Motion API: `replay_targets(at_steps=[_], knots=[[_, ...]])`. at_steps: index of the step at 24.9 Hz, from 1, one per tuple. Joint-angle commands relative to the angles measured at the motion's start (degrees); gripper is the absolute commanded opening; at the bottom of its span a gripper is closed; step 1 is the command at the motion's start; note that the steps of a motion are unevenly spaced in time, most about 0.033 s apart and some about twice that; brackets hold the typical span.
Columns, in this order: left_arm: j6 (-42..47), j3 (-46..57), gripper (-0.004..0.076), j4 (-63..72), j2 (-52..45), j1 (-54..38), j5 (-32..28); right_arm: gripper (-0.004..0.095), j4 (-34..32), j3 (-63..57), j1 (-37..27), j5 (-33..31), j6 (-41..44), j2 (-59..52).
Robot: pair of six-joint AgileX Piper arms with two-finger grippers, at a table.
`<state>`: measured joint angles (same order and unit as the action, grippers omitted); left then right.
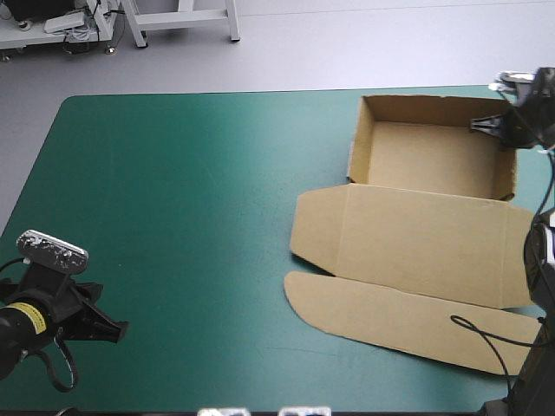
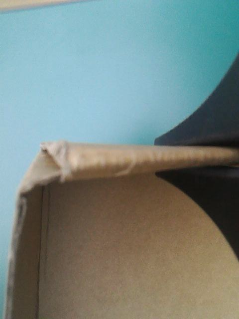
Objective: Fold the box
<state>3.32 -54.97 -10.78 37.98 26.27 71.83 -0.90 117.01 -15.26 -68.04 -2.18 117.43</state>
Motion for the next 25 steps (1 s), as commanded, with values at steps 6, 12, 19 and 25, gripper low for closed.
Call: replay_targets(at_steps=[6,12,19,25], knots=[[0.6,-1.2,-0.0008,-1.0,0.1,0.4,2.0,-0.0016,4.2,1.4,-11.6,1.8,2.2,0.8],[0.6,-1.2,-0.0008,-1.0,0.1,0.4,2.0,0.0298,0.9,1.4,-12.3,2.7,0.9,0.9],[0.6,-1.2,-0.0008,-1.0,0.1,0.4,2.0,0.0776,0.9,1.4,-14.7,3.3,3.0,0.3],[0.6,-1.2,-0.0008,-1.0,0.1,0.4,2.0,0.0787,4.0,4.2,-15.7,3.7,2.8,-4.3]])
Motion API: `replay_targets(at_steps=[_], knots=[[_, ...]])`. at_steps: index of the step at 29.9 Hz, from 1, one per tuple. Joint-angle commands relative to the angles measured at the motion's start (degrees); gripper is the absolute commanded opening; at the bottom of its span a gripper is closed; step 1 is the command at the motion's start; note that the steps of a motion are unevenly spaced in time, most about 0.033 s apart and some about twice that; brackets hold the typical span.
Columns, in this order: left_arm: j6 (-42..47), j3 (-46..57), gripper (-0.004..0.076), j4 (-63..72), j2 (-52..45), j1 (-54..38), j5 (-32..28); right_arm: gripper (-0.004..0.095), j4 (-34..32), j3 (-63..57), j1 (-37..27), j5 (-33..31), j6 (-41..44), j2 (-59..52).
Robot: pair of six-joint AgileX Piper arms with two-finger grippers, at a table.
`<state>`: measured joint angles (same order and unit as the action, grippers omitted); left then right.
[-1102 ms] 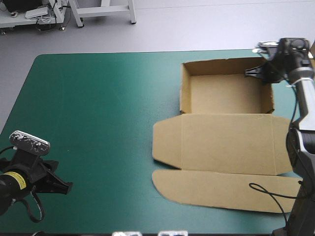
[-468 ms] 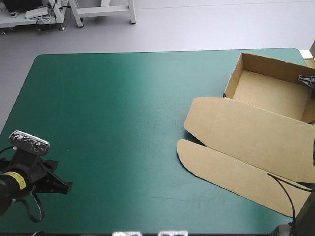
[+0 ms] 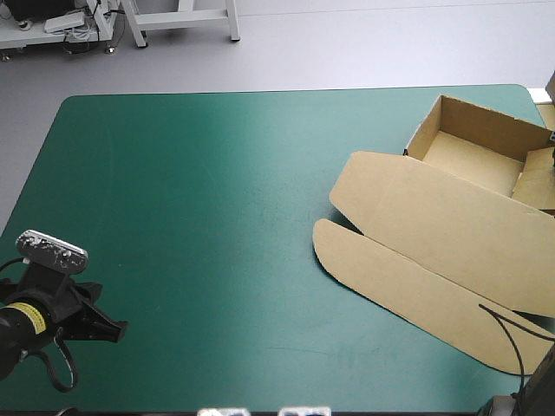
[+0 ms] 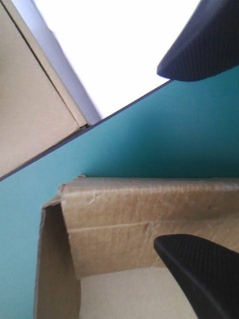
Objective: Fold the box
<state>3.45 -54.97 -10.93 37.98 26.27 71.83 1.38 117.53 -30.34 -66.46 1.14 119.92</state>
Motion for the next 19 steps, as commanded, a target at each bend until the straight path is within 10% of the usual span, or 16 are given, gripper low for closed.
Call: replay_targets(at_steps=[1,8,14,19], knots=[[0.5,-1.2,-0.0008,-0.9,0.1,0.4,2.0,0.0787,2.4,4.7,-0.7,2.0,-1.5,-7.9],[0.4,-1.2,-0.0009,-0.9,0.1,0.4,1.6,0.0633,23.3,7.9,-0.5,0.2,-8.6,-15.7],[-0.5,-1.2,-0.0009,-0.3,0.1,0.4,-2.3,0.0012,45.6,7.1,0.9,-5.2,-21.2,-21.9],[-0.5,-1.2,-0.0009,-0.2,0.1,0.4,-2.7,-0.0013,46.1,4.2,7.1,-5.2,-22.9,-28.8]])
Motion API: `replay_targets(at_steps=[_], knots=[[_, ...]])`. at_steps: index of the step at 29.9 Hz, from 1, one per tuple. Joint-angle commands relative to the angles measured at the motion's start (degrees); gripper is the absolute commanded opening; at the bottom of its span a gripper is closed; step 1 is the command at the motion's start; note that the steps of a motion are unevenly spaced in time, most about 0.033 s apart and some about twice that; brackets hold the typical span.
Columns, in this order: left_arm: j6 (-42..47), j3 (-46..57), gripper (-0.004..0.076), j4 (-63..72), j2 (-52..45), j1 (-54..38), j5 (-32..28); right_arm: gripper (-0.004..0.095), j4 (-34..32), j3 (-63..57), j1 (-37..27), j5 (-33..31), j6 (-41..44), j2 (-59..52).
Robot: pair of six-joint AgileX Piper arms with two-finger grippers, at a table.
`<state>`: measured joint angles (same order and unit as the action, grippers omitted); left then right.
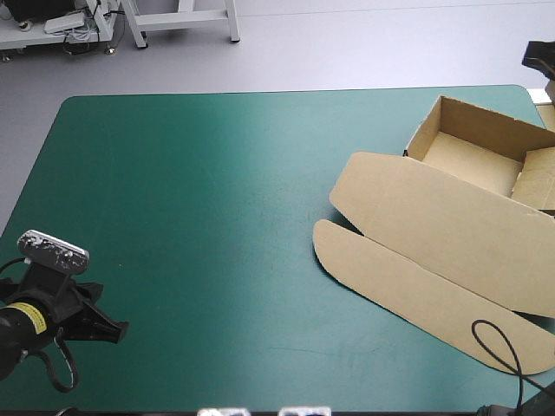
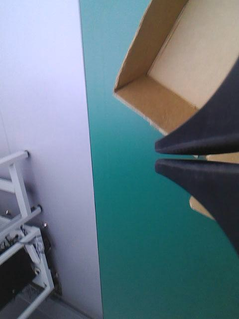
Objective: Fold the box
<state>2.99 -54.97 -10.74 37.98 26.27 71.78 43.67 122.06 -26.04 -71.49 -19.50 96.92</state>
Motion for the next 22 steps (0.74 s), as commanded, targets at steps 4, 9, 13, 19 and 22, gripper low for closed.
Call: replay_targets(at_steps=[4,9,13,19,22], knots=[[0.0,-1.2,-0.0009,0.3,0.1,0.4,-2.7,-0.0013,-0.3,-4.8,10.3,-0.2,-3.4,-11.5],[0.0,-0.1,-0.0008,1.3,0.1,0.4,-3.5,-0.0013,-10.3,-13.0,21.1,-0.1,-3.4,-18.0],[0.0,1.5,-0.0009,2.0,0.1,0.4,-4.3,-0.0013,-13.9,-21.8,26.6,-0.1,-3.4,-23.0],[0.0,2.0,-0.0009,5.8,0.1,0.4,-4.2,-0.0013,-17.7,-36.9,29.4,-0.1,-3.4,-30.7],[0.0,2.0,-0.0009,7.1,0.1,0.4,-4.2,-0.0013,-20.4,-45.8,29.4,0.2,-3.4,-35.3]])
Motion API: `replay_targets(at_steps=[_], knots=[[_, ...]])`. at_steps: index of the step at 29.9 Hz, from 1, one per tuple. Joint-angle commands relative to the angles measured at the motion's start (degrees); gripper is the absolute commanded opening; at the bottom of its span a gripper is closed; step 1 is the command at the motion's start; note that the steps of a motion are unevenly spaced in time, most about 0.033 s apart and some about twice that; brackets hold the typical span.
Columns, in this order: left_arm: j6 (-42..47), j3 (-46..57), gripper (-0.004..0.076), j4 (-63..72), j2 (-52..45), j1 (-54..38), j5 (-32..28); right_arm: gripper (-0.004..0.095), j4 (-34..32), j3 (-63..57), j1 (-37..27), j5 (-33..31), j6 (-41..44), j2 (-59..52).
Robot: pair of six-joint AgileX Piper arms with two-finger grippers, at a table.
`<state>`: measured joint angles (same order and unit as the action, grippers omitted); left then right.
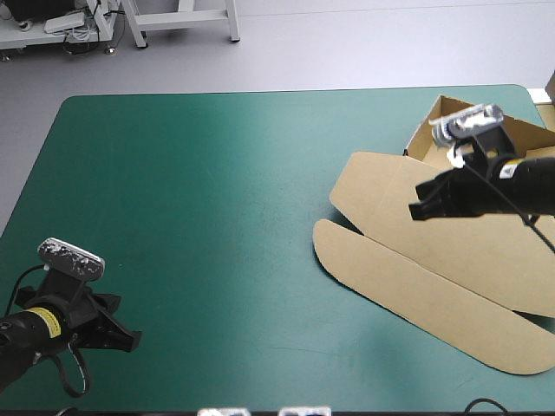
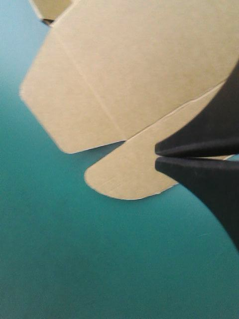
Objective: Fold the box
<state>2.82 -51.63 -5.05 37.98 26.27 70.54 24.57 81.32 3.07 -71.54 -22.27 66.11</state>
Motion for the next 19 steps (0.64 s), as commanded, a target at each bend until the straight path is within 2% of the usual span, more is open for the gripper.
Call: replay_targets(at_steps=[1,6,12,19], knots=[[0.2,-1.4,-0.0009,1.5,0.1,0.4,-3.0,-0.0012,-2.2,-8.2,0.3,1.1,-0.5,-6.3],[0.2,-1.2,-0.0009,1.5,0.1,0.4,-2.4,-0.0012,-5.3,-21.1,0.3,7.7,1.3,-15.4],[0.2,2.3,-0.0009,1.7,0.1,0.4,-1.8,-0.0013,-6.4,-30.5,0.3,6.4,3.1,-23.7],[0.9,8.3,-0.0009,5.9,0.1,0.4,-2.3,-0.0013,-7.9,-33.8,0.3,6.0,4.7,-27.2]])
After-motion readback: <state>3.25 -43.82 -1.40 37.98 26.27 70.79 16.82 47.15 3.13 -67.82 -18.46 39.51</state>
